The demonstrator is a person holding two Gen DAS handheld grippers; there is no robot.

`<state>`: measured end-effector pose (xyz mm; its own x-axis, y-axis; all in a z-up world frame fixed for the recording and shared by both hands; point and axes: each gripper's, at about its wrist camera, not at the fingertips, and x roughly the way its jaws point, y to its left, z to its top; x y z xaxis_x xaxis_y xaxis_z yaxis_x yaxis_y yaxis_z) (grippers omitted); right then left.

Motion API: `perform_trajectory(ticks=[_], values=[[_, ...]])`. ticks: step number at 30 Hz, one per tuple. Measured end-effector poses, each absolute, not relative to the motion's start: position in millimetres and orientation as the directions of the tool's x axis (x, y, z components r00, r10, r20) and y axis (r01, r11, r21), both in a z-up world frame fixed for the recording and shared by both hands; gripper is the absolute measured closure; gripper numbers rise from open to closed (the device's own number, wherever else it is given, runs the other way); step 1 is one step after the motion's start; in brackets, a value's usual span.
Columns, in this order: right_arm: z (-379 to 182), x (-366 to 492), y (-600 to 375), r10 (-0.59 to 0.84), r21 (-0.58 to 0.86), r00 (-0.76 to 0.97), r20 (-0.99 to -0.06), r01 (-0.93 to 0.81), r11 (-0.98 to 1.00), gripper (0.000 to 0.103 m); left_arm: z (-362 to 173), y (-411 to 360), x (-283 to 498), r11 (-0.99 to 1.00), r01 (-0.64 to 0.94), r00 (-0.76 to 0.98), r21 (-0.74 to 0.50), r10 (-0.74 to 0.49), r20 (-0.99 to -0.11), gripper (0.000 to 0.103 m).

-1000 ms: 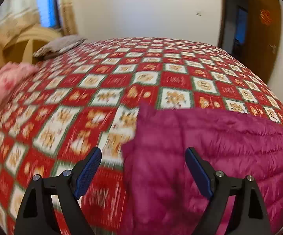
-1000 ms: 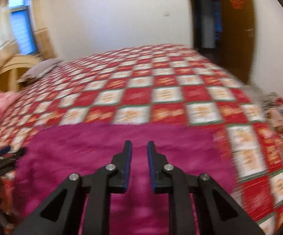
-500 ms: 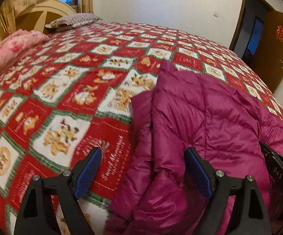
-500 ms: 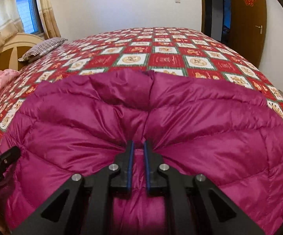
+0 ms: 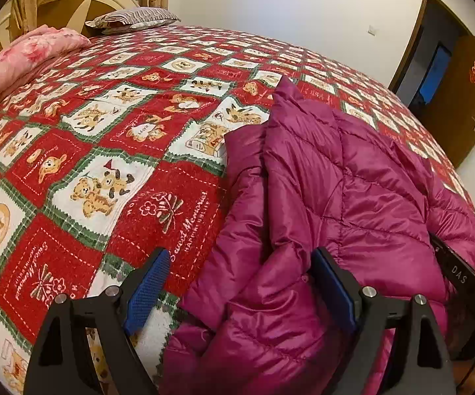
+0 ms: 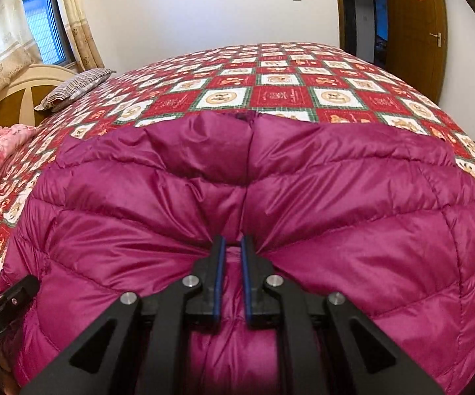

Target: Fold large clothes

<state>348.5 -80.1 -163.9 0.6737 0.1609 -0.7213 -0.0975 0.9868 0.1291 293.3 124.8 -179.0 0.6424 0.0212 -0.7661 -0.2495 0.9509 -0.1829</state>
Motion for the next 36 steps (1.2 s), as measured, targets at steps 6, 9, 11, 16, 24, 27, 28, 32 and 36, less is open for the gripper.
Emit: perform_trajectory(ticks=[6, 9, 11, 16, 24, 27, 28, 32, 36], values=[[-163, 349, -81, 0.159, 0.126, 0.676, -0.72, -0.098, 0.987, 0.092, -180, 121, 294, 0.954, -0.26, 0.624, -0.15, 0.047, -0.78, 0.015], [-163, 350, -81, 0.166, 0.129, 0.673, -0.721, -0.105, 0.986, 0.092, -181, 122, 289, 0.943, -0.277, 0.627, -0.183, 0.033, -0.778, 0.015], [-163, 350, -82, 0.164, 0.127, 0.673, -0.721, -0.105, 0.986, 0.092, -183, 122, 287, 0.931, -0.293, 0.632, -0.219, 0.016, -0.775, 0.015], [-163, 350, -81, 0.17, 0.134, 0.673, -0.72, -0.105, 0.985, 0.092, -176, 125, 280, 0.855, -0.26, 0.664, -0.449, -0.179, -0.726, 0.014], [-164, 350, -83, 0.183, 0.153, 0.671, -0.719, -0.104, 0.983, 0.092, -177, 111, 282, 0.856, -0.246, 0.707, -0.455, -0.162, -0.688, 0.022], [-165, 351, -85, 0.192, 0.165, 0.67, -0.717, -0.104, 0.981, 0.092, -173, 116, 280, 0.811, -0.205, 0.74, -0.548, -0.238, -0.629, 0.076], [-165, 351, -85, 0.195, 0.168, 0.669, -0.717, -0.105, 0.98, 0.092, -170, 115, 281, 0.813, -0.197, 0.744, -0.547, -0.239, -0.624, 0.08], [-166, 351, -87, 0.206, 0.183, 0.668, -0.715, -0.105, 0.977, 0.092, -145, 100, 281, 0.862, -0.124, 0.776, -0.491, -0.224, -0.589, 0.086], [-167, 352, -93, 0.236, 0.223, 0.662, -0.711, -0.106, 0.969, 0.092, -118, 82, 284, 0.893, -0.043, 0.801, -0.449, -0.238, -0.55, 0.087]])
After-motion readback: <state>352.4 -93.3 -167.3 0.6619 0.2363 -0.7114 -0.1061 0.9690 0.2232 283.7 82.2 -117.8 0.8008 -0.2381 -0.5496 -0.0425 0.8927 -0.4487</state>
